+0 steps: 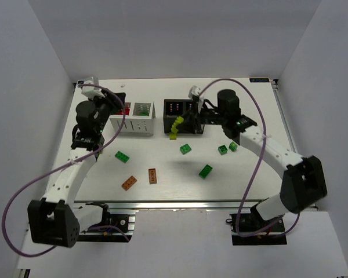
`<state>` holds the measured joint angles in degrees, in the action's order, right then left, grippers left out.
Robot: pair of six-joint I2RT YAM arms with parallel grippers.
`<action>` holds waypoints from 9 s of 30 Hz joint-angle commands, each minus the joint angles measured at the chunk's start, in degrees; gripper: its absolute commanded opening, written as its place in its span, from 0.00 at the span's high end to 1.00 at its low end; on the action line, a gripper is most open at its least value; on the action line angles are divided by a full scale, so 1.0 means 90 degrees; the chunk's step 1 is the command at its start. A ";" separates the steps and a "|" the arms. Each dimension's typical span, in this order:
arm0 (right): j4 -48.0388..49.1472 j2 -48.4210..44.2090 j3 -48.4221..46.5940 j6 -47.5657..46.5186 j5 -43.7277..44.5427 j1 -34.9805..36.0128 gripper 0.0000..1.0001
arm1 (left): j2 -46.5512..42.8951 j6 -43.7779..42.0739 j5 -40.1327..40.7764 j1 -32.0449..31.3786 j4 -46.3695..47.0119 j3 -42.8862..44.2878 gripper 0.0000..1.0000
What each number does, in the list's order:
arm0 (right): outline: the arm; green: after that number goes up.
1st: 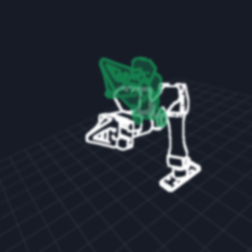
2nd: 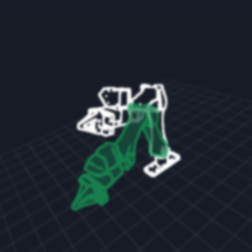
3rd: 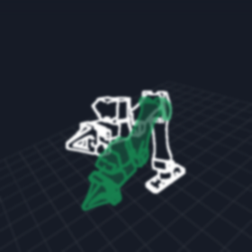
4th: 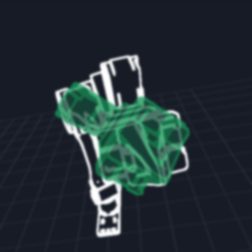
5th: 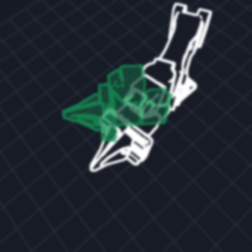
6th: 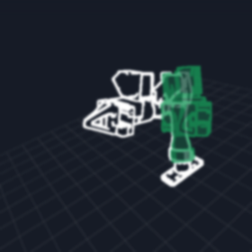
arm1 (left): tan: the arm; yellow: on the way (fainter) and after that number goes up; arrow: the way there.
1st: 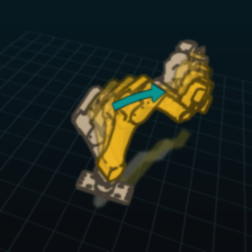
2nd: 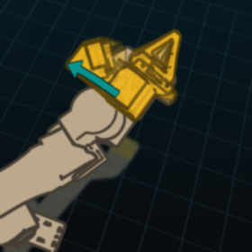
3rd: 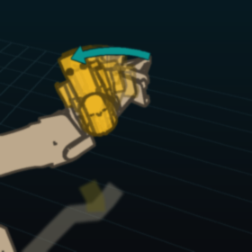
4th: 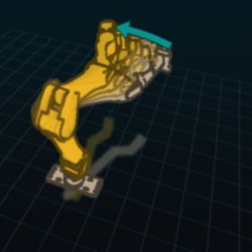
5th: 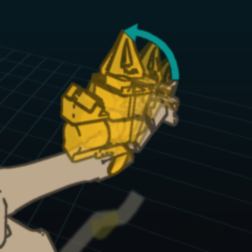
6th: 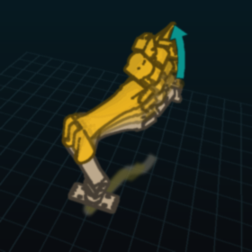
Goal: Sort the legos into containers by color
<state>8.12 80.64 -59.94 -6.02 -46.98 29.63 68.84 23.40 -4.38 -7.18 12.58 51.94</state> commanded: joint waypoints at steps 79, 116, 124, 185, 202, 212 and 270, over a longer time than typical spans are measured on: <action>-0.1694 -0.2876 0.1641 -0.1626 0.3315 0.0341 0.45 | 0.0388 -0.0412 -0.1049 -0.1808 -0.1291 -0.0068 0.27; -0.1410 -0.3784 0.1778 -0.1450 0.3199 0.0321 0.35 | 0.4294 -0.0363 0.2244 -0.3489 0.0898 0.0107 0.04; -0.1390 -0.3862 0.1777 -0.1440 0.3208 0.0321 0.35 | 0.4783 0.0144 0.3299 -0.3665 0.0663 0.0420 0.14; -0.1381 -0.3950 0.1797 -0.1470 0.3267 0.0321 0.34 | 0.3982 -0.1164 0.3094 -0.3489 -0.0968 0.2900 0.88; -0.1371 -0.3989 0.1807 -0.1489 0.3277 0.0321 0.34 | 0.3291 -0.0959 0.2968 -0.3284 -0.1358 0.2598 0.14; -0.1410 -0.3970 0.1797 -0.1509 0.3189 0.0331 0.39 | 0.1387 0.0339 0.0792 -0.1325 -0.1984 0.0950 0.72; -0.1400 -0.4019 0.1807 -0.1528 0.3169 0.0341 0.44 | 0.2420 0.2791 0.2704 0.1257 -0.4435 0.0450 0.09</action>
<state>-6.24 45.41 -44.03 -19.75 -18.13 32.42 94.91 49.08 19.88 5.08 -26.41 57.74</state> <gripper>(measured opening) 0.555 0.905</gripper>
